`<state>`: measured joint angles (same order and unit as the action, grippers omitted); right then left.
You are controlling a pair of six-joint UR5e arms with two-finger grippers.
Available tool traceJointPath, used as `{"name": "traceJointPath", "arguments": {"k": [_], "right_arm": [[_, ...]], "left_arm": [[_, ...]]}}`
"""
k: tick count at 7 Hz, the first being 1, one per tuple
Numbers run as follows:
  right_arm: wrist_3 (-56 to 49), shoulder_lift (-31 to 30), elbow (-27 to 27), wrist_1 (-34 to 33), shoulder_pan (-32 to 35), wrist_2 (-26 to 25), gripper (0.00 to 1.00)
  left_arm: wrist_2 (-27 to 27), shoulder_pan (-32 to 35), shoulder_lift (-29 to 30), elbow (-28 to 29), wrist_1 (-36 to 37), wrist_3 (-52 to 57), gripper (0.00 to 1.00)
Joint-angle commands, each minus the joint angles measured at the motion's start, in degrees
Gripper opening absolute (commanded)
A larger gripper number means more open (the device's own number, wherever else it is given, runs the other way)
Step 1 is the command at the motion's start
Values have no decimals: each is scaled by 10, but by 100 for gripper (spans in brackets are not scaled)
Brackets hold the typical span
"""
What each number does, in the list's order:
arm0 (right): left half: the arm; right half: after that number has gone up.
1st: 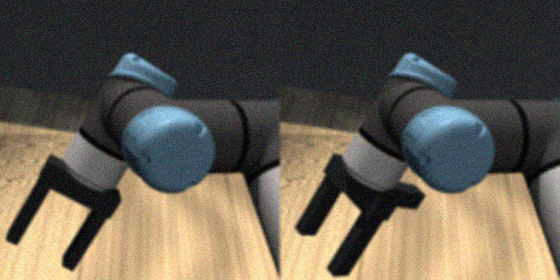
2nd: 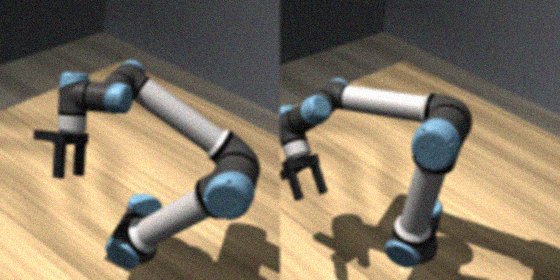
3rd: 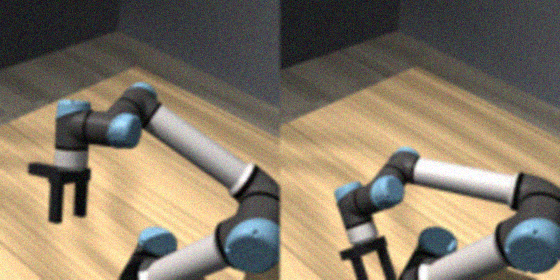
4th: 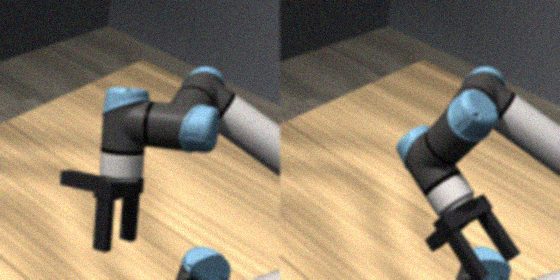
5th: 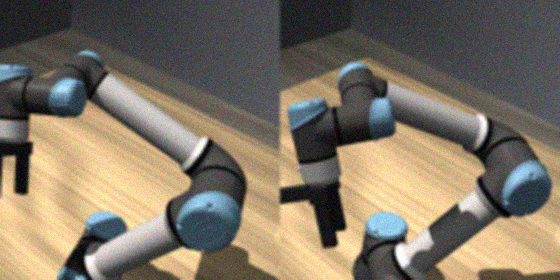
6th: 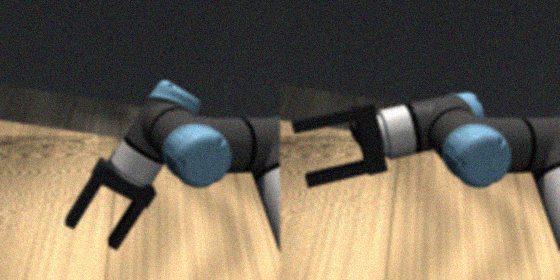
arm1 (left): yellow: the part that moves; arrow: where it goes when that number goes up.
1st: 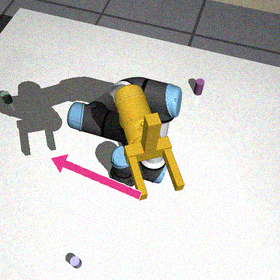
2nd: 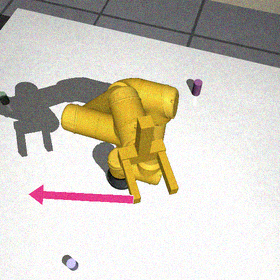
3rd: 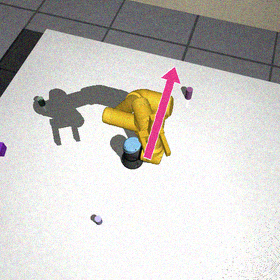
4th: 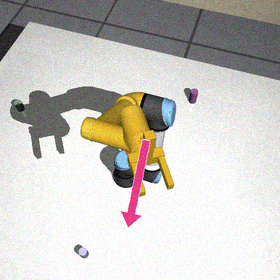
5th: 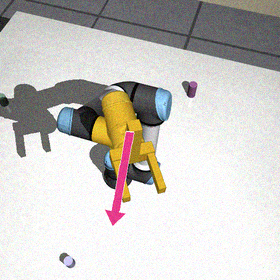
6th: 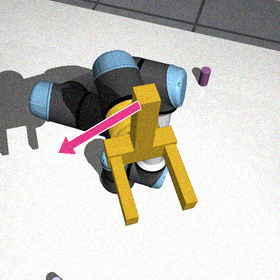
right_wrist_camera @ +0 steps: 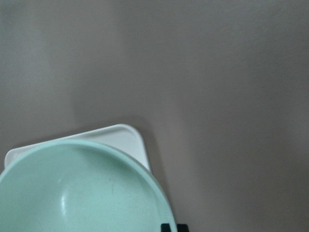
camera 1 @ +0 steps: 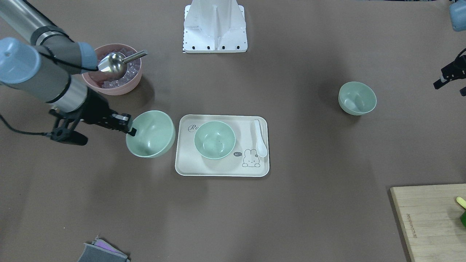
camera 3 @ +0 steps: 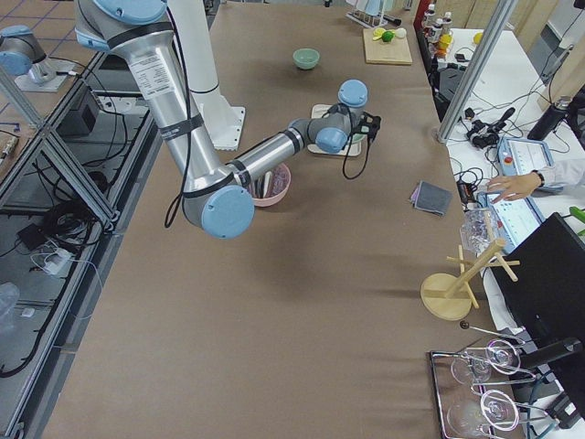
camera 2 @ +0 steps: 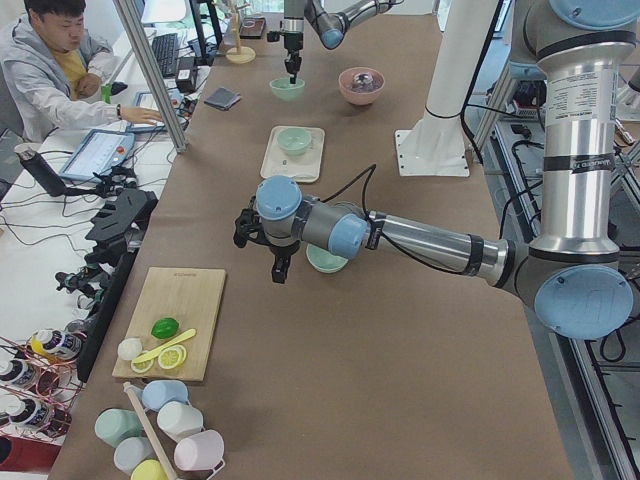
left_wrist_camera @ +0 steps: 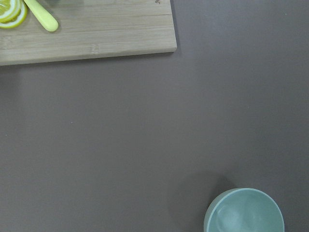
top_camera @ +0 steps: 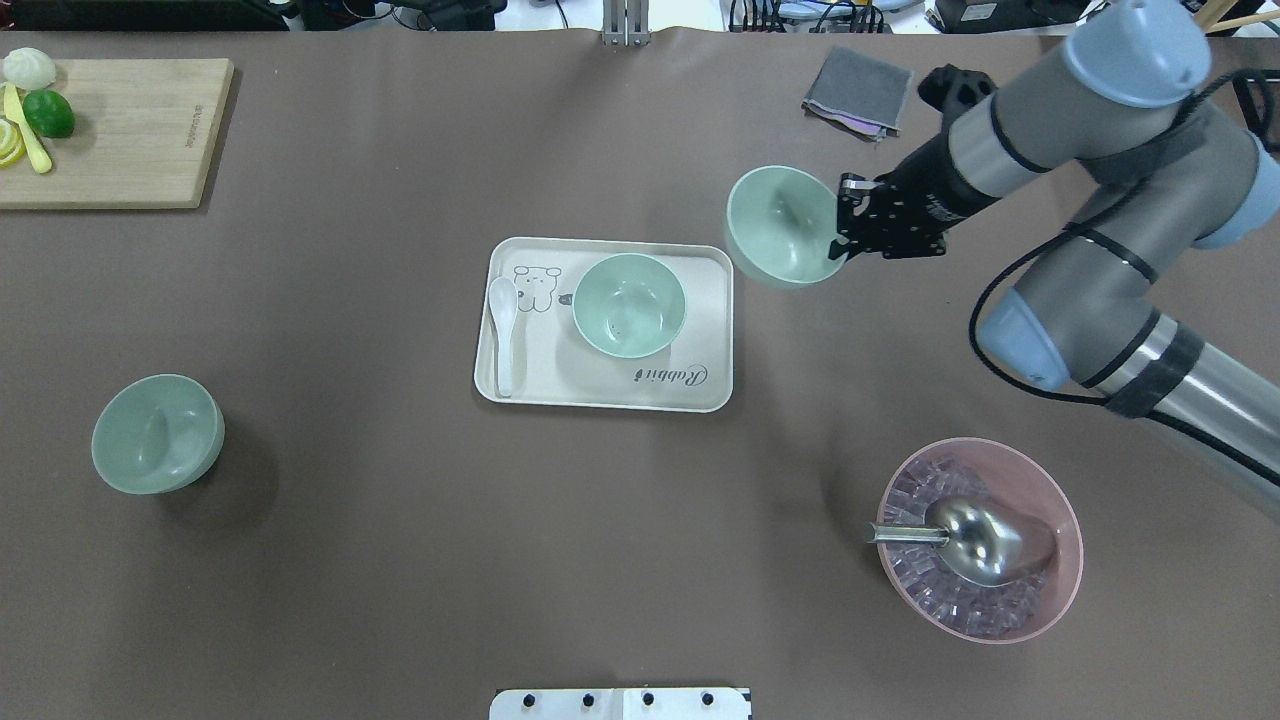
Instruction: Stack green bowls together
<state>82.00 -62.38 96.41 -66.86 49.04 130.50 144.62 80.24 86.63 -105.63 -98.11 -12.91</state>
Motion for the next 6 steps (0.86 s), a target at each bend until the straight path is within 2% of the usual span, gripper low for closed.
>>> {"name": "traceJointPath", "arguments": {"k": [1, 2, 3, 4, 5, 6], "right_arm": [[32, 62, 62, -140, -88, -92, 0], [45, 74, 57, -142, -106, -123, 0], [45, 74, 50, -142, -114, -133, 0], [45, 79, 32, -139, -122, -156, 0], [43, 94, 12, -137, -123, -161, 0], [39, 108, -18, -134, -123, -163, 0]], "left_arm": [[-6, -45, 0, -5, -9, -30, 98], [-43, -100, -2, -6, -44, -88, 98], [-78, -131, -38, -3, -97, -105, 98], [-79, -153, -73, 4, -143, -111, 98], [-79, -173, -79, 6, -178, -159, 97], [-91, -212, -79, 9, -182, -181, 97]]}}
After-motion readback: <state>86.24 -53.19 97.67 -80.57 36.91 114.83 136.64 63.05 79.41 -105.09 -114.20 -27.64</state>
